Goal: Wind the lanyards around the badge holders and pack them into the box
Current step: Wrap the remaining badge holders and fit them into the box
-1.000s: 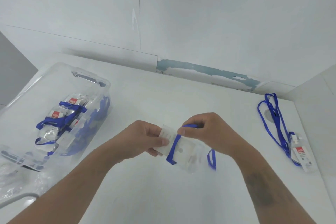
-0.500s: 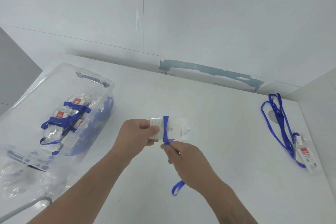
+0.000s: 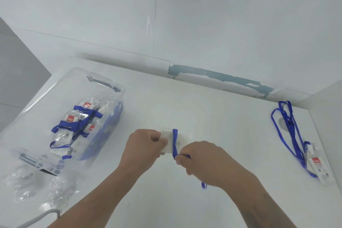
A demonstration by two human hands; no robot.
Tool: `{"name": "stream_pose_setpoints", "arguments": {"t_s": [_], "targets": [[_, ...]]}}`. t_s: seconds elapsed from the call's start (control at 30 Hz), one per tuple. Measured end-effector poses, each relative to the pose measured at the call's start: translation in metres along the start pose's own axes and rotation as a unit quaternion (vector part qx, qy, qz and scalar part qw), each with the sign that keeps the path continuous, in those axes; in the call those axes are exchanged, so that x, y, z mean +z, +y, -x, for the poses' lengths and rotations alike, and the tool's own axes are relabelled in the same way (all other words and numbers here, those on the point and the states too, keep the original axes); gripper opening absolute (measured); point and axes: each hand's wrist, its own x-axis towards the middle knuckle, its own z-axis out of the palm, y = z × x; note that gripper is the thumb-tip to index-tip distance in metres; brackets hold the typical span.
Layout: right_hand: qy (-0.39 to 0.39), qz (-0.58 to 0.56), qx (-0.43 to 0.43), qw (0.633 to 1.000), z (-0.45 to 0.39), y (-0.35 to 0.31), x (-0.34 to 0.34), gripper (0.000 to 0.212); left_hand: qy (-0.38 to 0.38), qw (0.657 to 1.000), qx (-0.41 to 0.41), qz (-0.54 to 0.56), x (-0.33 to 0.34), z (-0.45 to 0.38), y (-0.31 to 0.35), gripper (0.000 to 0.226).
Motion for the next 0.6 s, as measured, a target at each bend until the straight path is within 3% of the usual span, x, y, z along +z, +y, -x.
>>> {"name": "stream_pose_setpoints", "arguments": {"t_s": [0.1, 0.27, 0.37, 0.47, 0.53, 0.6], "targets": [[0.056, -0.013, -0.029, 0.998, -0.006, 0.003, -0.017, 0.022, -0.055, 0.998, 0.023, -0.035, -0.009, 0.001, -0.002, 0.017], [0.063, -0.265, -0.081, 0.959, -0.024, 0.015, -0.031, 0.004, -0.192, 0.98, 0.015, 0.04, -0.033, 0.0, -0.002, 0.012], [0.039, -0.434, -0.069, 0.897, -0.033, 0.02, -0.02, 0.012, -0.261, 0.958, -0.023, 0.117, -0.048, -0.003, -0.003, 0.012], [0.0, -0.595, -0.054, 0.802, -0.041, 0.018, -0.001, 0.013, -0.306, 0.932, -0.055, 0.186, -0.057, -0.004, -0.006, 0.017], [0.002, -0.678, -0.048, 0.734, -0.044, 0.007, 0.017, 0.03, -0.277, 0.924, -0.077, 0.252, -0.058, -0.005, -0.007, 0.016], [0.026, -0.707, -0.031, 0.706, -0.046, -0.009, 0.038, 0.045, -0.198, 0.921, -0.108, 0.317, -0.057, -0.008, -0.009, 0.011]]}}
